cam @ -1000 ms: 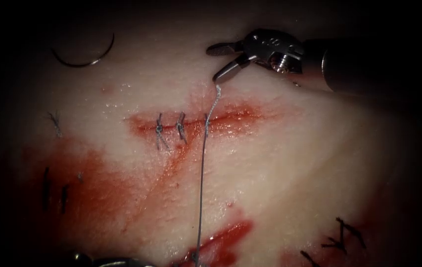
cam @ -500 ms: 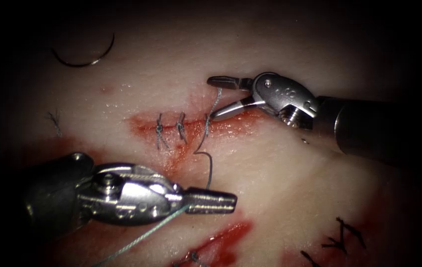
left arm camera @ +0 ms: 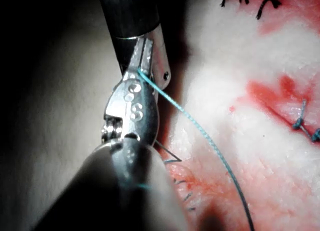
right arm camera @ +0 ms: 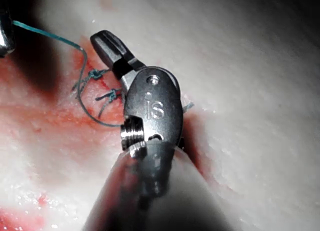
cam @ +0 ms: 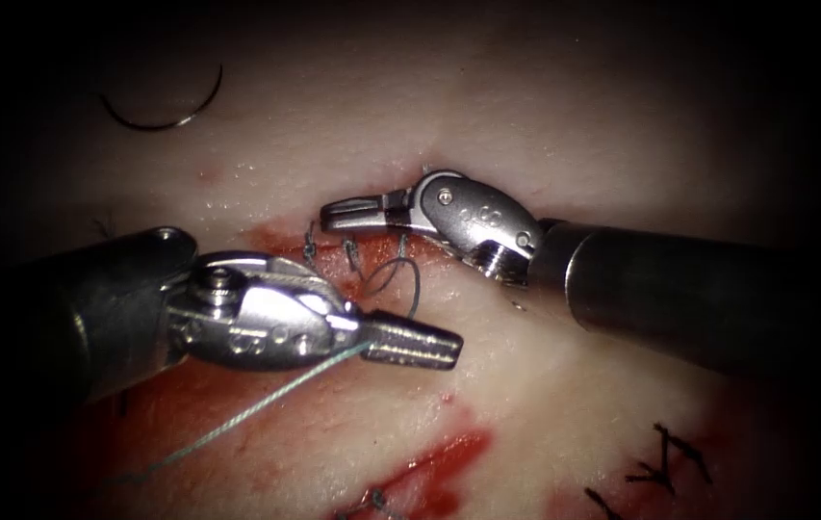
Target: Wound Closure
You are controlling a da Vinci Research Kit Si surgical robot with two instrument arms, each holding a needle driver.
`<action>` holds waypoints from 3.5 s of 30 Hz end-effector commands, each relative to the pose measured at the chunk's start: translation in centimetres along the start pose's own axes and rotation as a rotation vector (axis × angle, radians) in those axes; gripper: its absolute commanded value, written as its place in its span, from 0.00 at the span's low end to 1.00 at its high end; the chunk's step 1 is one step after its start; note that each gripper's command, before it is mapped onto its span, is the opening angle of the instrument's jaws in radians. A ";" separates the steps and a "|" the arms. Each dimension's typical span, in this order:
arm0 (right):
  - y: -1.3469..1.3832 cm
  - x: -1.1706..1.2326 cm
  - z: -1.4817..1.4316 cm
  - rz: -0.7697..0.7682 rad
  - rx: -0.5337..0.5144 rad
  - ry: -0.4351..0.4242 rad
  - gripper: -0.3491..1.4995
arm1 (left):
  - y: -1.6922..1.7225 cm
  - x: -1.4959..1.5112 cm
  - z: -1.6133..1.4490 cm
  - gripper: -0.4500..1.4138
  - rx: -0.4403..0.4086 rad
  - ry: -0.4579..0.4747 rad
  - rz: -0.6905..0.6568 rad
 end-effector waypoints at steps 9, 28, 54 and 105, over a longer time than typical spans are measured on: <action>-0.16 -0.20 0.31 -0.008 0.128 0.045 0.00 | -0.31 -0.10 -0.14 0.00 -0.029 0.057 0.038; -0.42 -0.12 0.23 0.091 0.389 0.211 0.00 | -0.54 -1.15 -0.62 0.00 0.066 -0.089 0.059; -0.30 0.14 -0.23 0.210 0.103 0.332 0.40 | -0.06 -2.55 -0.52 0.00 0.161 -0.239 -0.010; -0.05 -0.39 -0.56 0.803 -0.543 0.124 0.68 | 1.25 -2.73 0.62 0.00 0.833 -0.600 -0.324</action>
